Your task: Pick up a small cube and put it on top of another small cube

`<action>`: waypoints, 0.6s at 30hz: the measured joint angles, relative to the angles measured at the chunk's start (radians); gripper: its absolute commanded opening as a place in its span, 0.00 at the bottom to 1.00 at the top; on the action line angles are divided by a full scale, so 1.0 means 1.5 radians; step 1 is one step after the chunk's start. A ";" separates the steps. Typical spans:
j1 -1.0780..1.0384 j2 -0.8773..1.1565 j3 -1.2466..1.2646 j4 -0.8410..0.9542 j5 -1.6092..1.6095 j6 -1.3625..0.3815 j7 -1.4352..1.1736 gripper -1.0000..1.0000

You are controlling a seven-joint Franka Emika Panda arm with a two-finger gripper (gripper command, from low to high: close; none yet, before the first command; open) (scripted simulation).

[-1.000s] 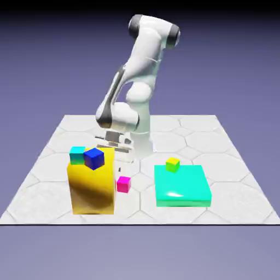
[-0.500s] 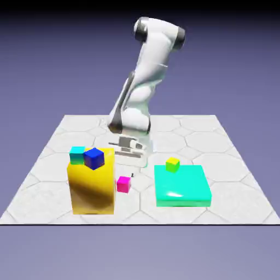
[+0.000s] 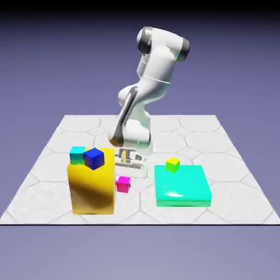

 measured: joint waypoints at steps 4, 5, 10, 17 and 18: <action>0.091 -0.031 -0.097 -0.015 0.001 0.025 -0.016 0.00; 0.113 -0.039 -0.121 -0.018 0.001 0.031 -0.020 0.00; 0.226 -0.078 -0.241 -0.037 0.001 0.062 -0.039 0.00; 0.374 -0.132 -0.400 -0.062 -0.005 0.101 -0.064 0.00; 0.351 -0.142 -0.378 -0.065 -0.032 0.091 -0.057 0.00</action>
